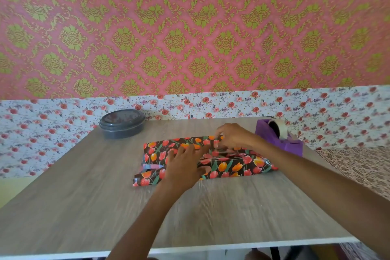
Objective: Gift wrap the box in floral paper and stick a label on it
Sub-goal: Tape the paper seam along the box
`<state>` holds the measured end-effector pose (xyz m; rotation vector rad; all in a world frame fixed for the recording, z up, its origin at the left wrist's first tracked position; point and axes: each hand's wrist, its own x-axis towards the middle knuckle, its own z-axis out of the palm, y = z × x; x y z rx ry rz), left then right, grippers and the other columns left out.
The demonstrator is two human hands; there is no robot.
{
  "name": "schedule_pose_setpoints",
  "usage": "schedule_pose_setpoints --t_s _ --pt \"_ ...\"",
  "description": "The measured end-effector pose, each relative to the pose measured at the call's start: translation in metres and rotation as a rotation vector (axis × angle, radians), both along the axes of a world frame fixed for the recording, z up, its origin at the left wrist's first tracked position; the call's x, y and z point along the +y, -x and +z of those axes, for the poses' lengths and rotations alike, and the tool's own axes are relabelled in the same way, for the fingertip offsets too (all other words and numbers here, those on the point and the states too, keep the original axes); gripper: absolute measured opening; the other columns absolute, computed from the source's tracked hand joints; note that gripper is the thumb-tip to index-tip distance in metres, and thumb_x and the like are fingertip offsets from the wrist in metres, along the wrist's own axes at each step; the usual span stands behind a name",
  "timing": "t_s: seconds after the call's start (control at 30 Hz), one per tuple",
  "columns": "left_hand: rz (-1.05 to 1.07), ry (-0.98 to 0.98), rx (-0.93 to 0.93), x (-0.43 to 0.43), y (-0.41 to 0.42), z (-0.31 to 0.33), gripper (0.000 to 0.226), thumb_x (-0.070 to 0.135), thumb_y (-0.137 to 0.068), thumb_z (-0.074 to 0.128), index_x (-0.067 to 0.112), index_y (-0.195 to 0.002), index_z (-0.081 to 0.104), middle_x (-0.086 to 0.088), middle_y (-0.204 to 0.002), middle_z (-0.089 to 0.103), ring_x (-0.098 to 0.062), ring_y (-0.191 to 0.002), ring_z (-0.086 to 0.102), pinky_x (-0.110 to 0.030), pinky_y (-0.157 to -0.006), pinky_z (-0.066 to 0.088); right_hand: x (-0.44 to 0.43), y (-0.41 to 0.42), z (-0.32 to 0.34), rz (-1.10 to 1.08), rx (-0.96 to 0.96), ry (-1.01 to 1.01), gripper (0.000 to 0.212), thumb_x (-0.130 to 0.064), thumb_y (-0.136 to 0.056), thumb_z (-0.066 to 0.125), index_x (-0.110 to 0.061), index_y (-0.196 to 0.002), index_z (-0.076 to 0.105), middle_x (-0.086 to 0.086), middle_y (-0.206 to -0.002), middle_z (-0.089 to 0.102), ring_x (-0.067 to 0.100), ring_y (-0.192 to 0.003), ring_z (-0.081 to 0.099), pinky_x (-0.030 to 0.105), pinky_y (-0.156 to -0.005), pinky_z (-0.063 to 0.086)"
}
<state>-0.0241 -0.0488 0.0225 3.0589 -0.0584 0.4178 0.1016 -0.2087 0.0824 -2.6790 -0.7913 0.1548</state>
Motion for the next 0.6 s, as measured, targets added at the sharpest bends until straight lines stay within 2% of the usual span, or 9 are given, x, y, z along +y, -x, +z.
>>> schedule_pose_setpoints --t_s 0.07,0.13,0.17,0.2,0.27,0.3,0.4,0.5,0.6 --pt "0.017 -0.094 0.033 -0.004 -0.002 0.0 0.057 0.055 -0.098 0.042 0.048 -0.149 0.019 -0.006 -0.146 0.036 -0.031 -0.136 0.033 -0.055 -0.111 0.029 0.0 0.016 -0.014 0.039 -0.094 -0.058 0.013 -0.017 -0.09 0.065 -0.021 -0.097 0.076 0.0 -0.107 0.07 0.021 -0.08 0.067 0.038 -0.076 0.057" --pt "0.038 -0.148 0.034 -0.006 -0.001 -0.002 0.051 0.051 -0.1 0.041 0.049 -0.147 0.023 -0.008 -0.146 0.032 -0.032 -0.135 0.031 -0.056 -0.109 0.03 -0.008 0.033 -0.029 0.127 -0.17 -0.017 0.02 -0.024 -0.097 0.057 -0.019 -0.087 0.073 0.0 -0.089 0.068 0.023 -0.079 0.064 0.048 -0.079 0.055" --pt "0.042 -0.153 0.024 -0.006 -0.001 -0.004 0.048 0.049 -0.1 0.042 0.049 -0.146 0.027 -0.007 -0.145 0.031 -0.031 -0.135 0.03 -0.056 -0.109 0.031 -0.014 0.042 -0.035 0.168 -0.224 0.038 0.026 -0.034 -0.099 0.052 -0.019 -0.09 0.071 0.0 -0.091 0.064 0.023 -0.084 0.061 0.049 -0.08 0.053" --pt "0.043 -0.139 0.009 -0.007 0.0 -0.006 0.046 0.047 -0.1 0.044 0.048 -0.144 0.031 -0.006 -0.145 0.031 -0.03 -0.136 0.03 -0.056 -0.109 0.031 -0.02 0.05 -0.04 0.196 -0.298 0.131 0.032 -0.044 -0.099 0.047 -0.022 -0.103 0.07 -0.001 -0.104 0.062 0.021 -0.096 0.059 0.046 -0.085 0.051" --pt "0.049 -0.087 -0.006 -0.007 0.0 -0.009 0.043 0.045 -0.099 0.048 0.046 -0.141 0.039 -0.002 -0.144 0.034 -0.029 -0.137 0.03 -0.056 -0.111 0.03 -0.035 0.057 -0.05 0.204 -0.436 0.331 0.051 -0.057 -0.097 0.039 -0.027 -0.135 0.055 -0.005 -0.137 0.05 0.02 -0.126 0.046 0.044 -0.102 0.043" --pt "0.057 -0.067 -0.008 -0.007 0.0 -0.01 0.042 0.044 -0.099 0.05 0.045 -0.139 0.042 0.0 -0.143 0.036 -0.029 -0.136 0.031 -0.056 -0.111 0.03 -0.042 0.057 -0.052 0.189 -0.474 0.388 0.059 -0.061 -0.095 0.036 -0.028 -0.142 0.047 -0.006 -0.145 0.044 0.021 -0.134 0.038 0.044 -0.107 0.038" --pt "0.097 -0.029 0.024 -0.013 0.003 -0.005 0.041 0.038 -0.096 0.057 0.041 -0.136 0.049 0.0 -0.142 0.04 -0.029 -0.133 0.04 -0.059 -0.112 0.028 -0.06 0.057 -0.047 0.13 -0.489 0.378 0.06 -0.062 -0.096 0.033 -0.028 -0.144 0.044 -0.006 -0.15 0.04 0.022 -0.14 0.029 0.044 -0.111 0.03" --pt "0.128 -0.031 0.142 -0.024 0.008 0.008 0.047 0.036 -0.095 0.058 0.032 -0.141 0.046 0.001 -0.146 0.042 -0.028 -0.13 0.048 -0.067 -0.11 0.025 -0.075 0.059 -0.039 0.085 -0.504 0.346 0.06 -0.066 -0.094 0.022 -0.039 -0.141 0.048 -0.009 -0.15 0.04 0.02 -0.14 0.029 0.043 -0.112 0.027" --pt "0.176 -0.026 0.217 -0.033 0.015 0.02 0.046 0.031 -0.098 0.054 0.029 -0.143 0.044 0.002 -0.141 0.052 -0.026 -0.127 0.053 -0.072 -0.111 0.014 -0.093 0.062 -0.032 0.025 -0.491 0.254 0.045 -0.058 -0.098 0.037 -0.038 -0.131 0.059 -0.01 -0.147 0.045 0.018 -0.135 0.038 0.041 -0.107 0.033"
